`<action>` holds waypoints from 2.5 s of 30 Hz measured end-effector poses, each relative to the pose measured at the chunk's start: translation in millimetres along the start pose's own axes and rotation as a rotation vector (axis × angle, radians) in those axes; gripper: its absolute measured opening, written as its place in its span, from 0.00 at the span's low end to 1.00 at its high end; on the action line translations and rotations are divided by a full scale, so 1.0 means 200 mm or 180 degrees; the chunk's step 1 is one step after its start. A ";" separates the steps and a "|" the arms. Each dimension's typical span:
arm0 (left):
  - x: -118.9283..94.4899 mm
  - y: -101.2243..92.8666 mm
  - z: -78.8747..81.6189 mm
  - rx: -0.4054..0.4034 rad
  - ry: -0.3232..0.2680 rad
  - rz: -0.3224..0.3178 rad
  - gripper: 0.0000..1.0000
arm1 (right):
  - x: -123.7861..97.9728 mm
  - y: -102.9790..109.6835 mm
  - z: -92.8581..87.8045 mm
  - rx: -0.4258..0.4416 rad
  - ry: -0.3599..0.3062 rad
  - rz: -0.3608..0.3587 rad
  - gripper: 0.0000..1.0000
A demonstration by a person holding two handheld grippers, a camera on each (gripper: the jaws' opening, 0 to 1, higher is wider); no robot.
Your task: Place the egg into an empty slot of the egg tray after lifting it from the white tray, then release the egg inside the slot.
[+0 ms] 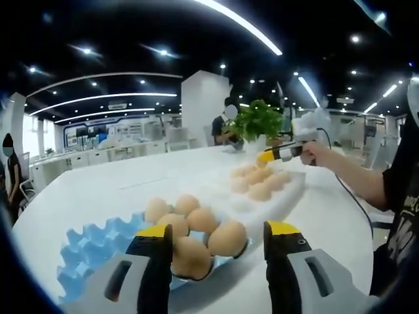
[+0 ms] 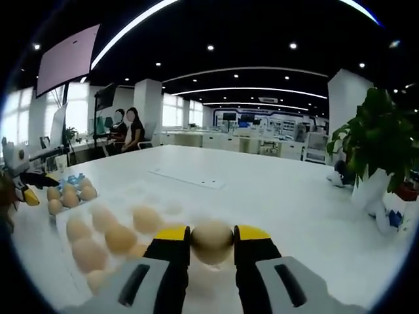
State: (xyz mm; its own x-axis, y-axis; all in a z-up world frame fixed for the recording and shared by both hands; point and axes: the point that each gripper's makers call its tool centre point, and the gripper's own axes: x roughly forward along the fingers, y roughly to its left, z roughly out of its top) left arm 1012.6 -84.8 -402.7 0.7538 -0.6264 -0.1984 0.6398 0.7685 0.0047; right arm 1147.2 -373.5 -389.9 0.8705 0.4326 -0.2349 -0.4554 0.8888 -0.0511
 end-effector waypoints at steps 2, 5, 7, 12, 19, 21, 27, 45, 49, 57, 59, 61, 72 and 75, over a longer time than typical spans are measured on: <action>0.00 0.00 0.00 0.0006 -0.0001 -0.0007 0.57 | 0.00 0.01 0.02 -0.0009 -0.0019 0.0015 0.27; 0.01 -0.01 0.01 0.0011 -0.0009 -0.0013 0.57 | -0.01 0.04 0.04 -0.0025 -0.0042 0.0064 0.27; 0.01 -0.01 0.01 0.0018 -0.0012 -0.0013 0.57 | 0.00 0.07 0.04 -0.0033 -0.0032 0.0103 0.27; 0.02 -0.01 0.02 0.0023 -0.0028 -0.0021 0.57 | 0.00 0.12 0.06 -0.0073 -0.0039 0.0184 0.27; 0.03 -0.01 0.03 0.0034 -0.0039 -0.0027 0.57 | -0.02 0.22 0.10 -0.0107 -0.0078 0.0293 0.27; 0.03 0.00 0.03 0.0034 -0.0046 -0.0031 0.57 | -0.03 0.25 0.11 -0.0105 -0.0088 0.0340 0.27; 0.04 0.00 0.04 0.0044 -0.0066 -0.0034 0.57 | -0.05 0.34 0.14 -0.0121 -0.0125 0.0463 0.27; 0.09 -0.01 0.05 0.0134 -0.0058 -0.0054 0.57 | -0.06 0.58 0.14 -0.0169 -0.0112 0.0747 0.27; 0.11 -0.04 0.06 0.0161 -0.0067 -0.0097 0.56 | -0.06 0.65 0.14 -0.0153 -0.0110 0.0833 0.27; 0.16 -0.08 0.08 0.0208 -0.0088 -0.0143 0.55 | -0.04 0.76 0.14 -0.0120 -0.0116 0.0986 0.27; 0.18 -0.10 0.08 0.0235 -0.0092 -0.0147 0.55 | -0.04 0.78 0.14 -0.0115 -0.0110 0.1022 0.27; 0.19 -0.11 0.09 0.0247 -0.0108 -0.0160 0.55 | -0.04 0.81 0.13 -0.0116 -0.0112 0.1058 0.27; 0.29 -0.17 0.10 0.0339 -0.0118 -0.0224 0.53 | -0.04 0.91 0.14 -0.0091 -0.0127 0.1217 0.27; 0.31 -0.19 0.10 0.0354 -0.0135 -0.0231 0.53 | -0.04 0.95 0.14 -0.0079 -0.0129 0.1285 0.27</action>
State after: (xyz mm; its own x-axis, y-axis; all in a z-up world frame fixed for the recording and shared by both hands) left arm 1037.6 -155.9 -394.7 0.7092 -0.6865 -0.1607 0.7037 0.7033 0.1011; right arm 1059.2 -204.2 -371.1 0.6271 0.7522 -0.2024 -0.7662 0.6425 0.0140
